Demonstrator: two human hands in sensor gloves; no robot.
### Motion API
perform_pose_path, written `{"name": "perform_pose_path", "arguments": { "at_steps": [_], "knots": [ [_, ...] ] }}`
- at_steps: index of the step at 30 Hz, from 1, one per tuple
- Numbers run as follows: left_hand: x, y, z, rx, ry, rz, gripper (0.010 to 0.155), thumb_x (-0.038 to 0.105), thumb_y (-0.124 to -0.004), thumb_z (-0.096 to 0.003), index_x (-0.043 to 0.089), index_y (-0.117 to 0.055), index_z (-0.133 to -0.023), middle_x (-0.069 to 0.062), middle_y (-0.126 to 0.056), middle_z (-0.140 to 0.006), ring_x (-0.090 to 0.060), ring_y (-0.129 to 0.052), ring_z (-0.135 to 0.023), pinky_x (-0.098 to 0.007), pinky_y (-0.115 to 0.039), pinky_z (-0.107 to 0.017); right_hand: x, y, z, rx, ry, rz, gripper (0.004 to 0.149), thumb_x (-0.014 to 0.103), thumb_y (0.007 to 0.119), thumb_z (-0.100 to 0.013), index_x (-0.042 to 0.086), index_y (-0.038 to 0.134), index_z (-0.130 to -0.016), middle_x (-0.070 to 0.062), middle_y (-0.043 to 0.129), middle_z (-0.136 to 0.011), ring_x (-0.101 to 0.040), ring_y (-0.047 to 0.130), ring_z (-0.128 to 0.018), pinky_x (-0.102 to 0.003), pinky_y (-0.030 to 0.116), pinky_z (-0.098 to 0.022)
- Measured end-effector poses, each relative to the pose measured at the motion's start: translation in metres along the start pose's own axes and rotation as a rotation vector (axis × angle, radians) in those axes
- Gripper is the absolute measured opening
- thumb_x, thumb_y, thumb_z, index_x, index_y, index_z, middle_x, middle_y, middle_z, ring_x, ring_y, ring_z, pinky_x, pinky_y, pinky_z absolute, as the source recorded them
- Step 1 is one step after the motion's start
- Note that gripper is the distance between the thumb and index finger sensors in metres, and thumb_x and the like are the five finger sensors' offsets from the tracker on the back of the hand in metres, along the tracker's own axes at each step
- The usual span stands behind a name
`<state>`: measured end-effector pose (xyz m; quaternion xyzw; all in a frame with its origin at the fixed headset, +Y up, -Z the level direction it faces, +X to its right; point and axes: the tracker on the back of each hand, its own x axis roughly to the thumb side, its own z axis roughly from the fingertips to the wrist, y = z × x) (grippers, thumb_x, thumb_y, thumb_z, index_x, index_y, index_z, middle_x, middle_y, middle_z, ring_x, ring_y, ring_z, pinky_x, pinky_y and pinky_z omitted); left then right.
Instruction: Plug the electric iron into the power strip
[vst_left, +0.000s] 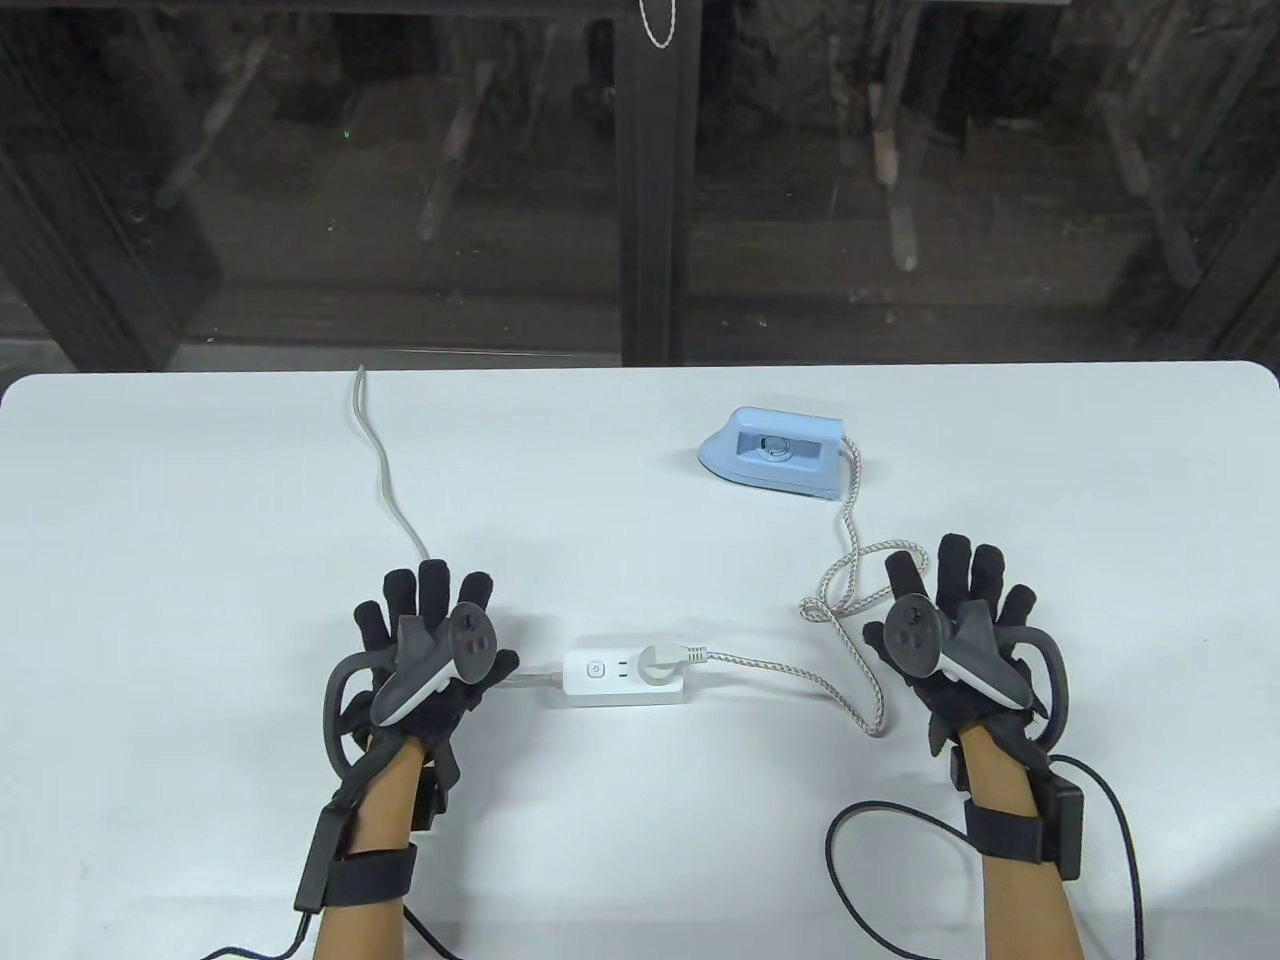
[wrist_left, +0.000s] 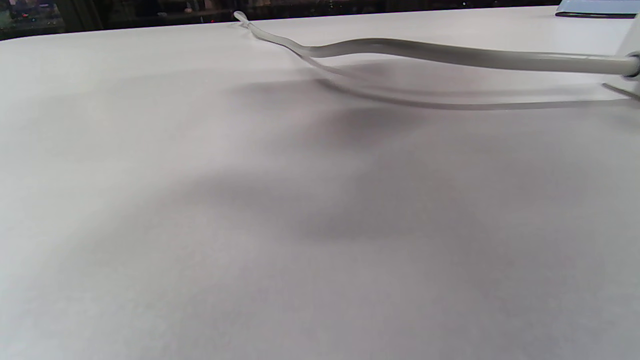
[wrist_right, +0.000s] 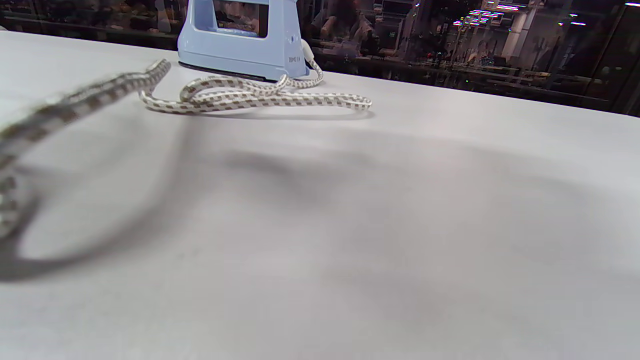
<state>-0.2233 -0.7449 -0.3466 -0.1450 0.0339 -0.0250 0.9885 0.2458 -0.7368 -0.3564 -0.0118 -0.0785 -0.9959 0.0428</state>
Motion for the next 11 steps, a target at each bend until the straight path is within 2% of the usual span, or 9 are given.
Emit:
{"name": "perform_pose_path", "arguments": {
  "at_steps": [11],
  "knots": [
    [0.0014,0.0004,0.0016,-0.013,0.0,-0.001,0.079,0.068,-0.038,-0.0425,0.044,0.004,-0.106,0.001,0.016,-0.115,-0.035,0.014,-0.106,-0.061,-0.005,-0.08,0.0037,0.0048,-0.0004,0.025,-0.012,0.008,0.076,0.057,0.045,-0.055,0.029,0.001,-0.11,-0.027,-0.016,-0.112,-0.057,-0.009,-0.096,-0.079,0.016,-0.066]
  ]
}}
